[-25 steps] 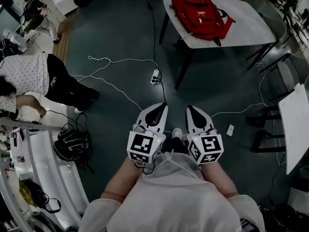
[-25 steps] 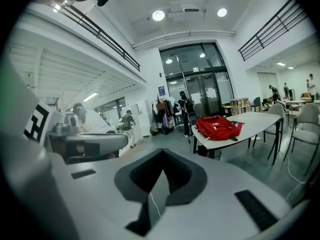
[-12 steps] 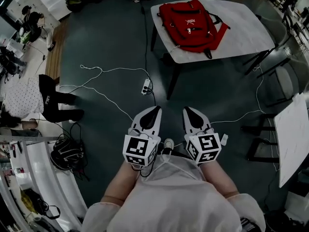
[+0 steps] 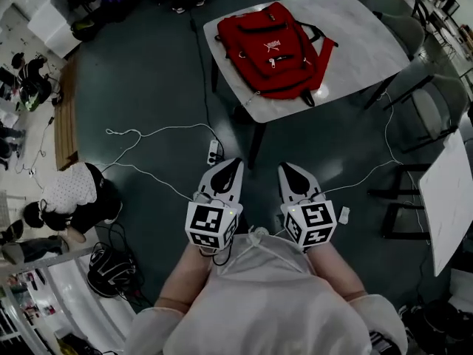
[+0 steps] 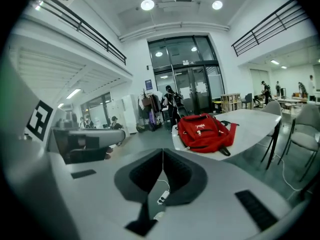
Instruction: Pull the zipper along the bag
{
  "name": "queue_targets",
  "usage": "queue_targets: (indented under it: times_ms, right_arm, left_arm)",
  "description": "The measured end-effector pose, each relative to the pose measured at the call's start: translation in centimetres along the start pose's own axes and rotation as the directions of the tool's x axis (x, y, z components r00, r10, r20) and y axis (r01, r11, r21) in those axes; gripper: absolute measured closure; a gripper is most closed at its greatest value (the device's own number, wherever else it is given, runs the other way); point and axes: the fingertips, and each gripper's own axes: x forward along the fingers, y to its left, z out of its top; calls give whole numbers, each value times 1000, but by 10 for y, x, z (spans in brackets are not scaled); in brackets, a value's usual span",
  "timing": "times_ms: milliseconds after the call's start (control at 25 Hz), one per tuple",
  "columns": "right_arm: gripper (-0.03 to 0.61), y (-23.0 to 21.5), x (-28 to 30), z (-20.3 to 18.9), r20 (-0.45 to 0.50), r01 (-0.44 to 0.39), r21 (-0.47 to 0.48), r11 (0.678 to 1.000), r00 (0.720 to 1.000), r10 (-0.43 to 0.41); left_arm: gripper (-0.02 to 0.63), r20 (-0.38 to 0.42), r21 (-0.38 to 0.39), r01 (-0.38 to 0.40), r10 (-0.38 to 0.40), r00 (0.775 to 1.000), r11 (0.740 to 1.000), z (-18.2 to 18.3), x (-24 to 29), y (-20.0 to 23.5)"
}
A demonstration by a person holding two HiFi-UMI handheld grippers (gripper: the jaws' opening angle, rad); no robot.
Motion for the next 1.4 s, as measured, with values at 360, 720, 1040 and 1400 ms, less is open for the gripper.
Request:
queue_targets:
  times_ms: [360,720,1040,1400]
  right_arm:
    - [551,-36,112,60,-9,170,47,984,985,-170]
    - [551,-36,195,77,-62,228,127,965,973,-222]
    - [551,-78,229,52,-191,229,112,967,960,-206]
    - [551,-136,277,-8,-391,116,105,988,918,-66]
  left_arm:
    - [594,-46,-1,142,-142,989,990,40,95,101]
    - [594,-120,11,224,-221,968,975,46,149,170]
    - [594,-224,-61,166,-175,959,984,12,194,188]
    - [594,-366,-113,54,-92,926,992,-51,251,182]
